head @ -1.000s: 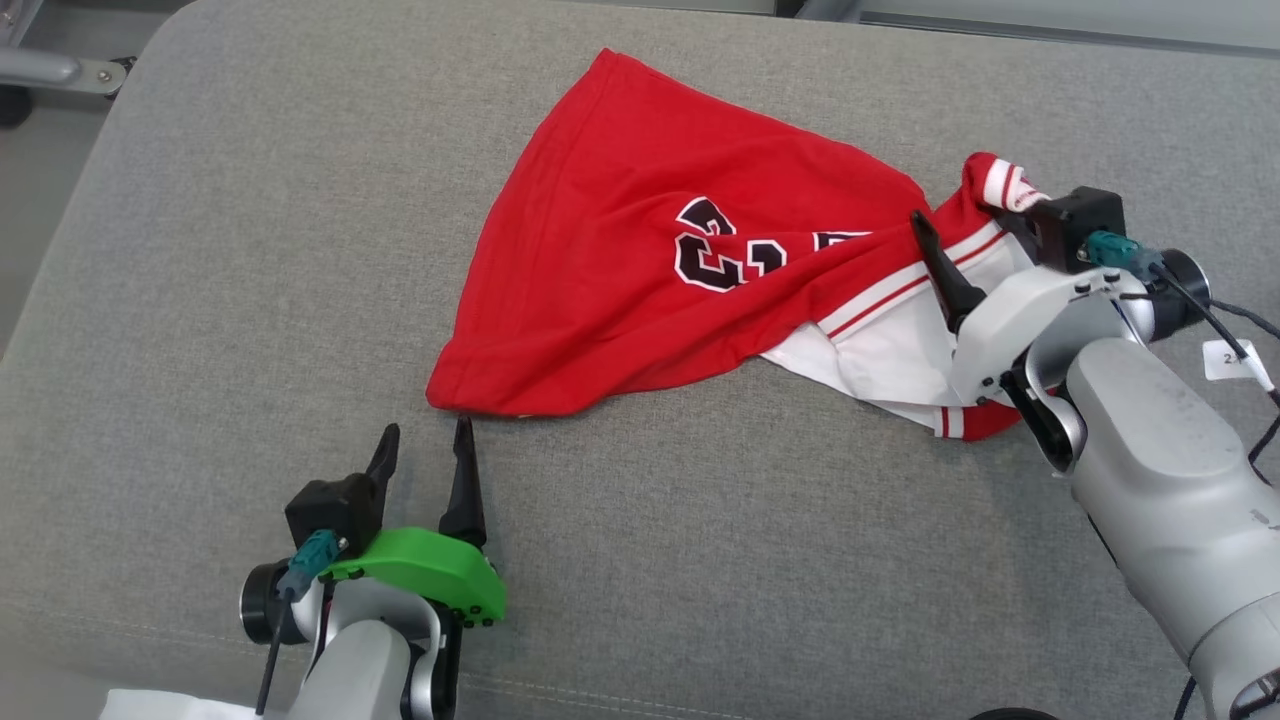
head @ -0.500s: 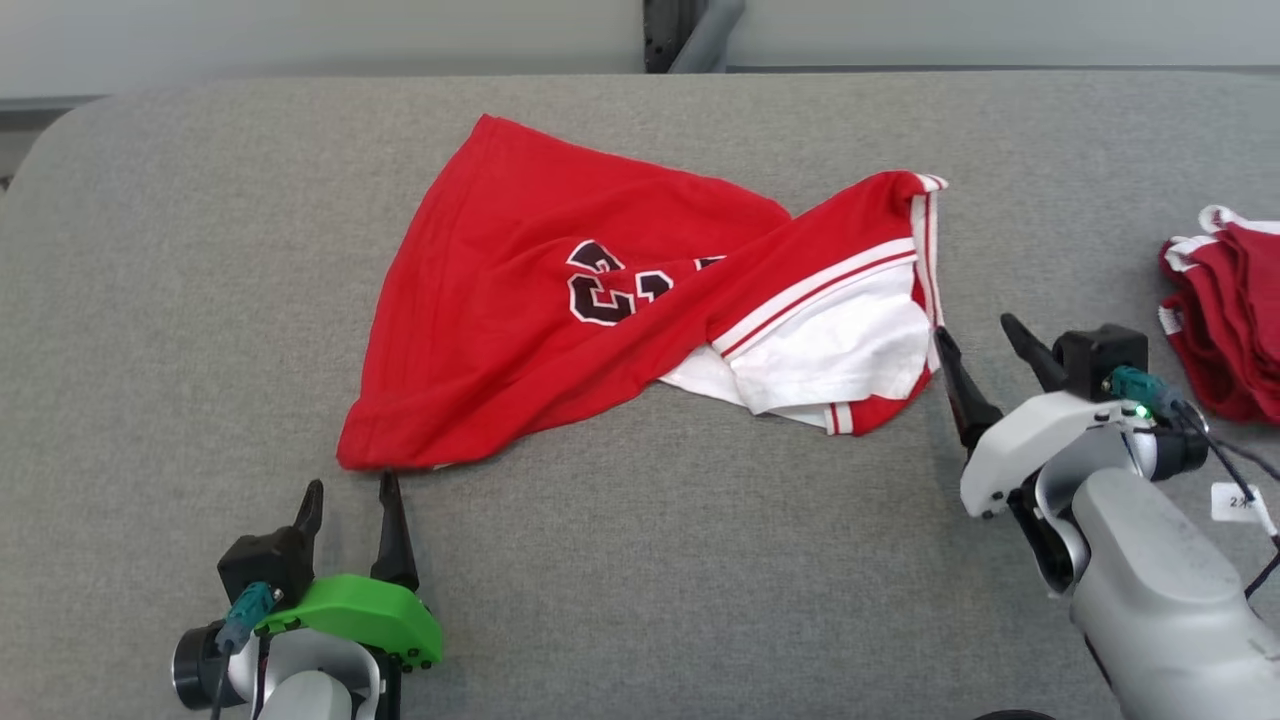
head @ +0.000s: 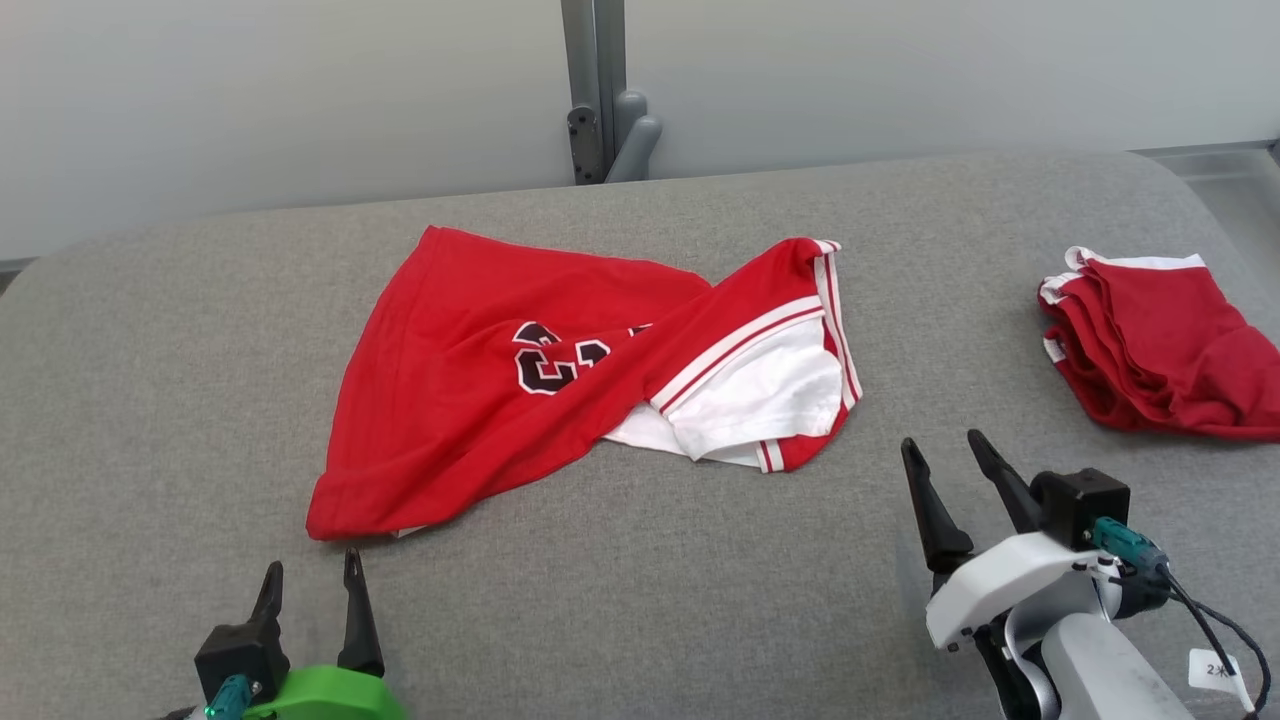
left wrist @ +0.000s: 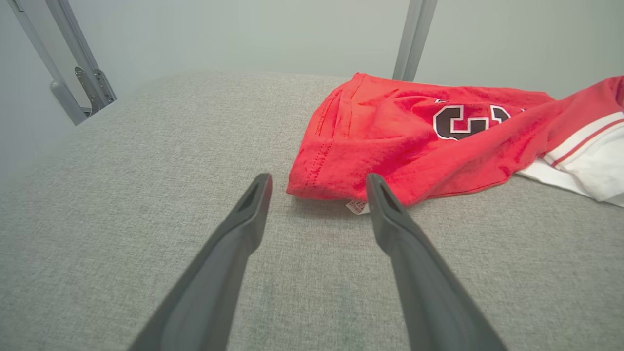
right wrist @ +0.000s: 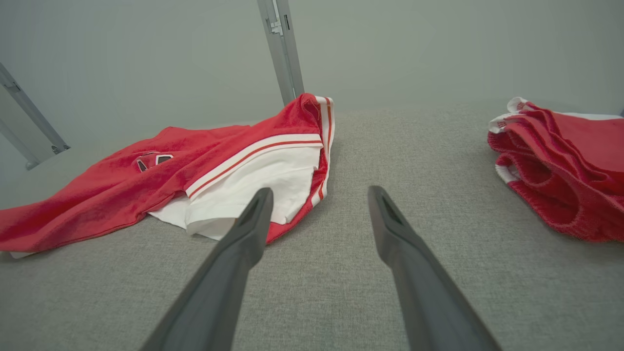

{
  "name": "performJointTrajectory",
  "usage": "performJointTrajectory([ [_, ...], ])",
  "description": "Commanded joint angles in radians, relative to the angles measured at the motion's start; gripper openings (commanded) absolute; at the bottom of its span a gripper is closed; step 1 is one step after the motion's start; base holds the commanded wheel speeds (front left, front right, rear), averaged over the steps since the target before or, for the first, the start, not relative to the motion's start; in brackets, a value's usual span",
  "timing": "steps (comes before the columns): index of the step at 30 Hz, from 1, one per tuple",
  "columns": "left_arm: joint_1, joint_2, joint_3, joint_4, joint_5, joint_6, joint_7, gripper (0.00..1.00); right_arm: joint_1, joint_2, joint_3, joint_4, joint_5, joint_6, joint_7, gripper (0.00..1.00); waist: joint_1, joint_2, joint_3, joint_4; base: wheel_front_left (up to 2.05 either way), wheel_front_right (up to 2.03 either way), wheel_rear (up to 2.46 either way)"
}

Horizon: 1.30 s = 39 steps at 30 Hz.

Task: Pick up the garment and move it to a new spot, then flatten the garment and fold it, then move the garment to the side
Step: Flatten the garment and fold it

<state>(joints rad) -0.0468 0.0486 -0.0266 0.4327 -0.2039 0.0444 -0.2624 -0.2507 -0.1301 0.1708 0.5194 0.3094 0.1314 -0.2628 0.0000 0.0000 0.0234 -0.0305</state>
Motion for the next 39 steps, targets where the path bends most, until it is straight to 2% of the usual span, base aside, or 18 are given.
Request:
performJointTrajectory([
  [1,0.023,0.004,0.011,-0.006,0.01,-0.005,-0.003,1.0,0.028,0.005,-0.007,-0.016,-0.01,-0.001,-0.002,1.0,0.0,0.0,-0.031,-0.022,0.0,0.0,0.0],
  [13,0.066,0.004,0.037,-0.049,0.041,-0.002,-0.003,1.0,0.121,0.045,-0.046,-0.074,-0.037,-0.001,-0.002,1.0,0.0,0.0,-0.039,-0.028,0.0,0.0,0.0],
  [23,0.0,0.004,0.015,-0.05,0.001,0.005,-0.003,1.0,0.054,0.054,-0.019,-0.083,-0.041,-0.001,-0.002,1.0,0.0,0.0,0.034,-0.01,0.0,0.0,0.0],
  [27,-0.05,0.004,0.017,-0.019,-0.007,-0.011,-0.003,1.0,0.019,0.06,0.005,-0.092,-0.03,-0.001,-0.002,1.0,0.0,0.0,0.085,-0.001,0.0,0.0,0.0],
  [39,-0.148,0.004,0.103,0.087,-0.023,-0.038,-0.003,1.0,-0.036,0.048,0.044,-0.114,-0.004,-0.001,-0.002,1.0,0.0,0.0,0.155,-0.013,0.0,0.0,0.0],
])
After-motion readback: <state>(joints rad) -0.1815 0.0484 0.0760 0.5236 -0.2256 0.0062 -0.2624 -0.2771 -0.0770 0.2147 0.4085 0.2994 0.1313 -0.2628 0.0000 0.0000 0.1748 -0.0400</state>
